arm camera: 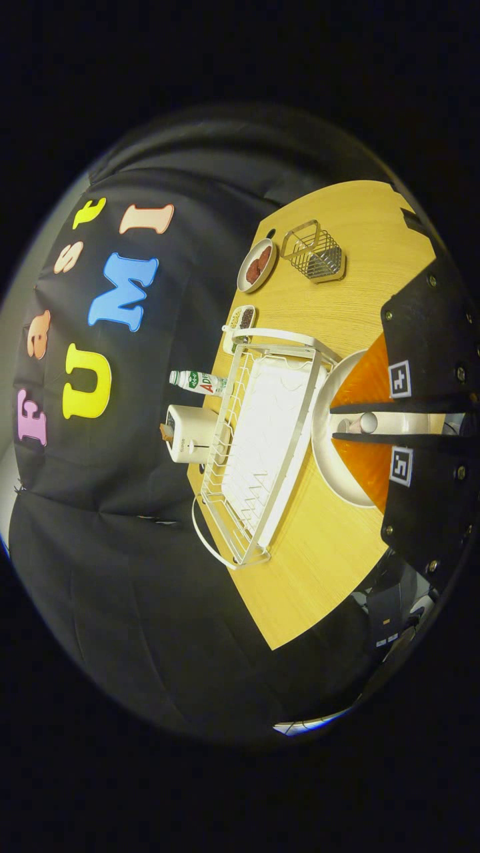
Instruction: Take the plate from the dish rack, then take the spoon from the basket and place it into the plate.
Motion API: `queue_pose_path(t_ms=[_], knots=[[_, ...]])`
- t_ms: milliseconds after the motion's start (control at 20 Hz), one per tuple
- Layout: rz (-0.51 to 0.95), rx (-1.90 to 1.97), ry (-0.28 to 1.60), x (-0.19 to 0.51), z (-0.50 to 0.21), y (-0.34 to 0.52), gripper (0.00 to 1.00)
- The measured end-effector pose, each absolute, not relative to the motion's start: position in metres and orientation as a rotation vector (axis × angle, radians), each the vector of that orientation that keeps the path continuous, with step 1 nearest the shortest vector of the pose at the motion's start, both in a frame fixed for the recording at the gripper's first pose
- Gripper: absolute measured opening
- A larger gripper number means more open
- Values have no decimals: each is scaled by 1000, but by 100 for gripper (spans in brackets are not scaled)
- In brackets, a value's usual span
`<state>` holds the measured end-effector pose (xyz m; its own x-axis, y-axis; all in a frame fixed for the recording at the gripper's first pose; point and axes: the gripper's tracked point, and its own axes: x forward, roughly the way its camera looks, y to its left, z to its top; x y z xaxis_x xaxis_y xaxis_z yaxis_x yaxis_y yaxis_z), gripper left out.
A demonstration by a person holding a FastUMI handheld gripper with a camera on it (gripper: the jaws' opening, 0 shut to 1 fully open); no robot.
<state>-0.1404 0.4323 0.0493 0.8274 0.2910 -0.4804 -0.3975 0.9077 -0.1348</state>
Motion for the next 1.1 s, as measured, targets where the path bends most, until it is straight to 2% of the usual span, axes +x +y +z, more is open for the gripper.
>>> queue_pose_path(t_ms=[250, 350, 600, 1050, 1100], knots=[[360, -222, 462, -137, 53, 430, 14], [352, -225, 466, -134, 54, 428, 25], [338, -223, 435, -130, 69, 424, 26], [234, -145, 129, -97, 218, 394, 26], [217, -133, 91, -93, 238, 388, 29]])
